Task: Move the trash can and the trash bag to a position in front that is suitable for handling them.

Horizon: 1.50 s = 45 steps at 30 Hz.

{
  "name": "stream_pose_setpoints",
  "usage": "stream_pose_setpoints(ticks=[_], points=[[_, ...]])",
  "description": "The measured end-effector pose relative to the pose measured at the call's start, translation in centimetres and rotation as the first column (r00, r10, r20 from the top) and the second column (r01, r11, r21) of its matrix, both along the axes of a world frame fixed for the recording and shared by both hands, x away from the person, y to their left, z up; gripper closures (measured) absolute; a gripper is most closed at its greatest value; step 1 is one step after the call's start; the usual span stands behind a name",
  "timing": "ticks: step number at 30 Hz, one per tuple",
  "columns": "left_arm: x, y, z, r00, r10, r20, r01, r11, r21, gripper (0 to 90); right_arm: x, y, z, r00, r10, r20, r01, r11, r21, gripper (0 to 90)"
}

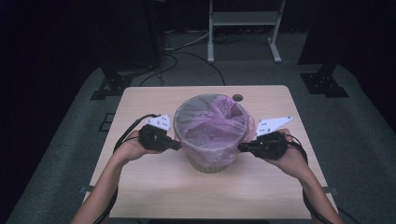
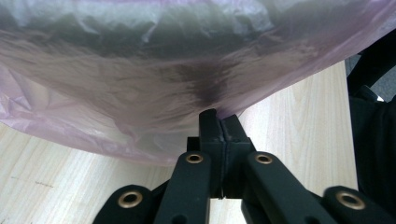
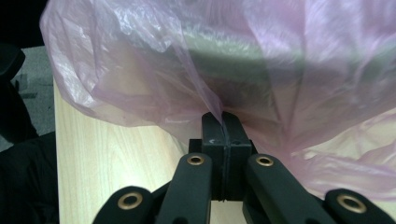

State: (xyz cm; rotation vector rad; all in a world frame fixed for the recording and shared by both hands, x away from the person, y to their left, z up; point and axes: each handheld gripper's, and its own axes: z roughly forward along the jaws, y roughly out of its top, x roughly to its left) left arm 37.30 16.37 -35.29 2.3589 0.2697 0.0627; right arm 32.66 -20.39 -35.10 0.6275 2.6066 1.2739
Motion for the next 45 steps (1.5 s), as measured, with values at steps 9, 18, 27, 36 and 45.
stream_pose_setpoints(ticks=[9, 18, 27, 36, 45], points=[[0.1, -0.4, -2.5, 0.9988, -0.006, -0.049, 0.009, 0.9990, 0.045, 90.0, 0.5, 0.6, -3.2, 0.9949, 0.017, -0.100, -0.024, 0.997, -0.072, 90.0], [0.5, 0.1, -4.4, 0.9962, 0.020, -0.085, -0.015, 0.9981, 0.060, 87.4, 0.8, -0.6, -6.1, 0.9850, -0.018, -0.172, 0.004, 0.997, -0.082, 88.2], [-0.4, 2.0, -2.2, 0.9973, 0.010, -0.073, -0.008, 0.9998, 0.017, 53.4, -0.1, -3.3, -3.7, 0.9878, -0.004, -0.156, 0.003, 1.000, -0.005, 56.8], [0.7, 1.4, -0.8, 0.9982, 0.057, -0.019, -0.058, 0.9972, -0.046, 37.2, 0.9, -2.9, -1.8, 0.9966, -0.068, -0.047, 0.071, 0.995, 0.071, 37.6], [1.3, 0.6, -0.9, 0.9964, 0.078, 0.035, -0.076, 0.9966, -0.032, 78.4, 1.5, -1.0, -1.4, 0.9943, -0.103, 0.027, 0.102, 0.994, 0.046, 80.4]])
